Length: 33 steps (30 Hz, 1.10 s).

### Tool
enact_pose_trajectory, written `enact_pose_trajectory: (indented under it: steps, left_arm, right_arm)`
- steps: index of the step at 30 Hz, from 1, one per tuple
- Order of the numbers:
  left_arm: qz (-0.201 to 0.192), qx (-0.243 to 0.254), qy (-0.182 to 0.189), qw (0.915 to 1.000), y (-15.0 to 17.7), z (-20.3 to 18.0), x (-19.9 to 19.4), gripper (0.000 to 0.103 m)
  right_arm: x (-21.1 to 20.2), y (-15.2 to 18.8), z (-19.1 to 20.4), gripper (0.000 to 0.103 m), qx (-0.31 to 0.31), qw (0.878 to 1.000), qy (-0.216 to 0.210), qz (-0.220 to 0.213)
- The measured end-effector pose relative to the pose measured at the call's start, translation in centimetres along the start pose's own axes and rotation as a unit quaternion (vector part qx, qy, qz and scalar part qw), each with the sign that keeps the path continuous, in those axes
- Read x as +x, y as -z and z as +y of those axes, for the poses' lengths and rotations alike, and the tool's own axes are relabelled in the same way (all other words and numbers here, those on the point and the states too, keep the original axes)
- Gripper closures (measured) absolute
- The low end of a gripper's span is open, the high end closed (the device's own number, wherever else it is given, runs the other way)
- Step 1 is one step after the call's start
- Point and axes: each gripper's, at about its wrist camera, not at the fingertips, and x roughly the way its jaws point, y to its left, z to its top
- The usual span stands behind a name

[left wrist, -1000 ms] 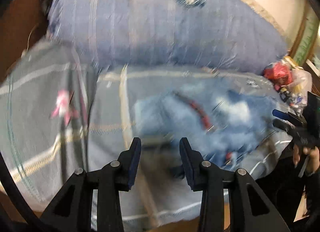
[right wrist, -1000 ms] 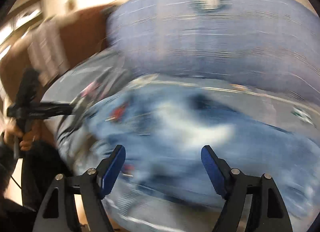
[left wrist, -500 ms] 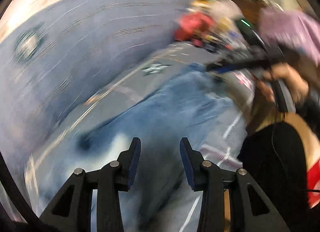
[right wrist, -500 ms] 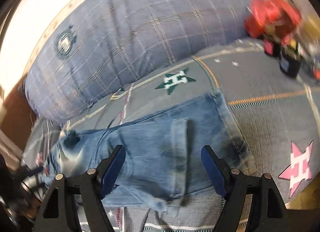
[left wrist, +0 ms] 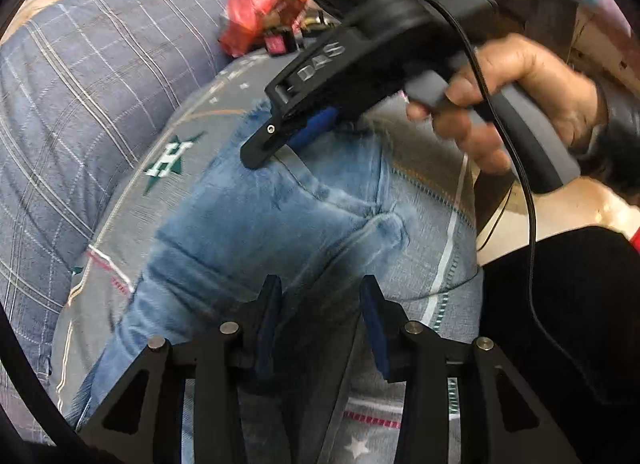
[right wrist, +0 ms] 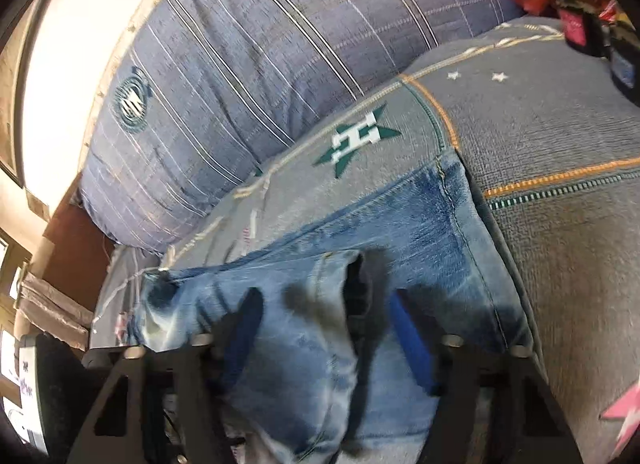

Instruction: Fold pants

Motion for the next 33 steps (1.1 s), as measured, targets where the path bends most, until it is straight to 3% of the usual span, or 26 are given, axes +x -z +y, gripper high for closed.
enact_pose_trajectory:
  steps: [1, 2, 6, 10, 11, 13, 15, 18, 20, 21, 22, 23, 24, 25, 29, 33]
  left_arm:
    - [0.001, -0.005, -0.007, 1.0000, 0.1, 0.1, 0.2, 0.099]
    - [-0.004, -0.020, 0.000, 0.9998, 0.2, 0.4, 0.2, 0.100]
    - [-0.075, -0.098, 0.010, 0.9923, -1.2, 2.4, -2.0, 0.100]
    - [-0.166, -0.151, 0.000, 0.9744, -3.4, 2.4, -4.6, 0.098]
    - [-0.158, -0.154, 0.014, 0.9752, -3.7, 2.0, -3.8, 0.098]
    - [-0.106, -0.155, 0.056, 0.9806, -4.0, 1.1, -1.2, 0.092]
    - [-0.050, -0.170, 0.084, 0.9806, -3.2, 0.3, 1.5, 0.092]
    - [-0.059, -0.206, 0.131, 0.9679, -1.2, 0.6, 0.4, 0.092]
    - [-0.076, -0.219, 0.139, 0.9628, 0.1, 1.4, -2.1, 0.090]
    - [-0.087, -0.222, 0.133, 0.9621, 1.0, 2.0, -3.7, 0.080]
    - [-0.095, -0.225, 0.122, 0.9619, 2.0, 2.6, -5.1, 0.061]
    - [-0.100, -0.233, 0.094, 0.9627, 3.5, 3.5, -6.8, 0.051]
    - [-0.101, -0.240, 0.070, 0.9629, 4.6, 4.4, -7.8, 0.045]
    - [-0.100, -0.251, 0.045, 0.9618, 6.2, 5.5, -9.1, 0.045]
    - [-0.063, -0.287, -0.028, 0.9554, 11.2, 8.4, -12.1, 0.045]
    - [-0.038, -0.327, -0.074, 0.9413, 16.1, 10.2, -13.2, 0.045]
  right_arm:
    - [0.4, -0.2, 0.0, 0.077, -0.005, 1.000, 0.008, 0.005]
    - [0.7, -0.3, 0.2, 0.087, -0.011, 1.000, 0.010, 0.006]
    - [-0.6, -1.7, 2.7, 0.089, -0.066, 0.997, 0.019, -0.037]
    - [-3.7, -4.7, 6.1, 0.093, -0.112, 0.987, 0.011, -0.111]
    - [-4.4, -5.5, 6.7, 0.093, -0.126, 0.984, 0.016, -0.129]
    - [-5.1, -7.0, 6.7, 0.093, -0.139, 0.977, 0.040, -0.155]
    - [-4.6, -8.0, 5.2, 0.093, -0.117, 0.982, 0.054, -0.138]
    - [-3.9, -7.0, 2.6, 0.092, -0.076, 0.987, 0.094, -0.102]
    - [-4.3, -4.9, 1.2, 0.090, -0.059, 0.990, 0.101, -0.084]
    - [-4.7, -3.8, 0.8, 0.086, -0.051, 0.991, 0.101, -0.074]
    - [-5.0, -2.9, 0.4, 0.081, -0.044, 0.992, 0.099, -0.067]
    - [-5.3, -1.9, 0.1, 0.062, -0.034, 0.994, 0.092, -0.058]
    - [-5.5, -1.0, -0.2, 0.032, -0.024, 0.995, 0.085, -0.049]
    - [-5.7, -0.1, -0.5, 0.024, -0.010, 0.996, 0.076, -0.043]
    - [-5.5, 2.4, -0.9, 0.025, 0.032, 0.999, 0.030, -0.008]
    - [-4.3, 3.3, -1.2, 0.029, 0.045, 0.998, 0.050, 0.017]
